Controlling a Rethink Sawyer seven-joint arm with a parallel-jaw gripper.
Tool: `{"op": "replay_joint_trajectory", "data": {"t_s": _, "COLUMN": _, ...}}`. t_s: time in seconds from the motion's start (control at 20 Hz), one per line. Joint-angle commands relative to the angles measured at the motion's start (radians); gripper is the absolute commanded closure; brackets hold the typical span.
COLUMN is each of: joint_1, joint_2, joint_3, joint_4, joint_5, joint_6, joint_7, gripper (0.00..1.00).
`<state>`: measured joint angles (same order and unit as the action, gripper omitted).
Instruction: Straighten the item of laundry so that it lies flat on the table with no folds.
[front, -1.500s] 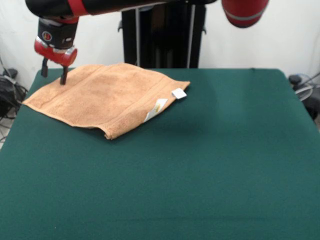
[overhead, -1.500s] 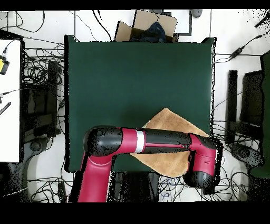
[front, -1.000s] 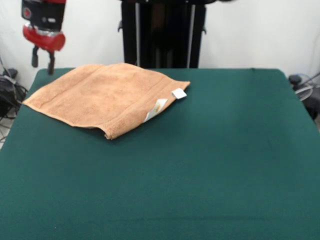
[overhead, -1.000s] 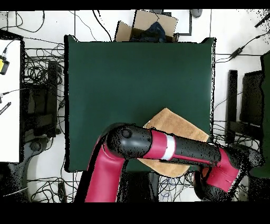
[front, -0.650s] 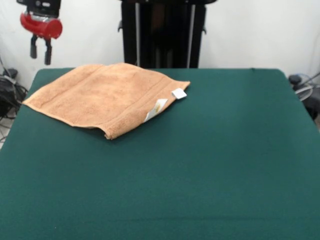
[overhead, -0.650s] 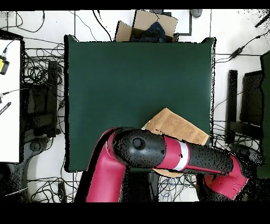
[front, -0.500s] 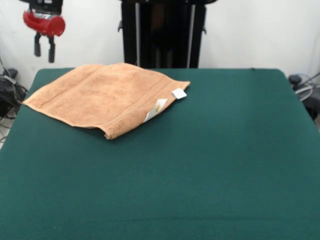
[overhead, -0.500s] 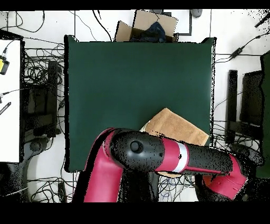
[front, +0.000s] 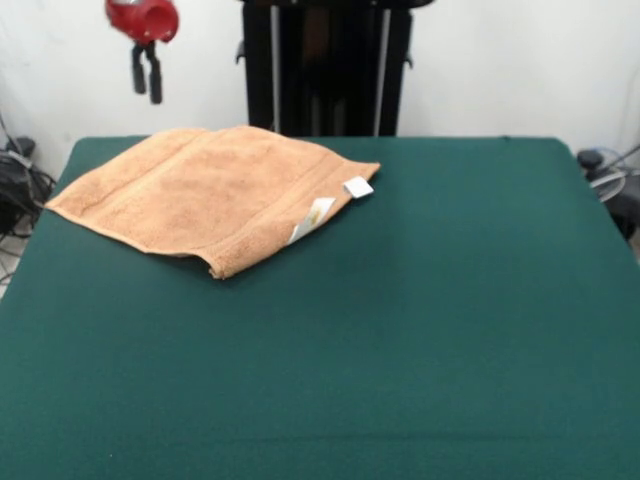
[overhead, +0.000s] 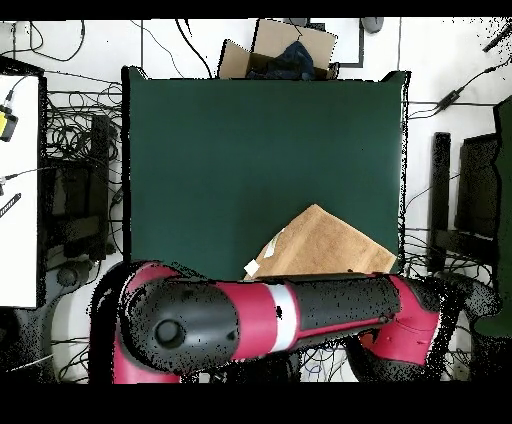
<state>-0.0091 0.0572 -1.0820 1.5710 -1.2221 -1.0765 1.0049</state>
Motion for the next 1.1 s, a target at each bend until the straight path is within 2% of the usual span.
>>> {"op": "replay_joint_trajectory", "data": {"t_s": 0.05, "joint_1": 0.084, "joint_2": -0.114, "joint_3": 0.180, "joint_4": 0.048, "joint_5": -0.046, "joint_6": 0.029, "joint_7": 0.558, "gripper": 0.00}}
{"op": "replay_joint_trajectory", "data": {"t_s": 0.25, "joint_1": 0.127, "joint_2": -0.135, "joint_3": 0.178, "joint_4": 0.058, "joint_5": -0.051, "joint_6": 0.046, "joint_7": 0.660, "gripper": 0.00}}
{"op": "replay_joint_trajectory", "data": {"t_s": 0.45, "joint_1": 0.148, "joint_2": -0.148, "joint_3": 0.198, "joint_4": 0.070, "joint_5": -0.026, "joint_6": 0.071, "joint_7": 0.703, "gripper": 0.00}}
{"op": "replay_joint_trajectory", "data": {"t_s": 0.5, "joint_1": 0.023, "joint_2": -0.184, "joint_3": 0.176, "joint_4": 0.148, "joint_5": -0.051, "joint_6": 0.000, "joint_7": 0.554, "gripper": 0.00}}
{"op": "replay_joint_trajectory", "data": {"t_s": 0.65, "joint_1": 0.024, "joint_2": -0.199, "joint_3": 0.190, "joint_4": 0.167, "joint_5": -0.038, "joint_6": 0.013, "joint_7": 0.568, "gripper": 0.00}}
{"op": "replay_joint_trajectory", "data": {"t_s": 1.1, "joint_1": -0.026, "joint_2": -0.226, "joint_3": 0.256, "joint_4": 0.204, "joint_5": 0.003, "joint_6": 0.034, "joint_7": 0.489, "gripper": 0.00}}
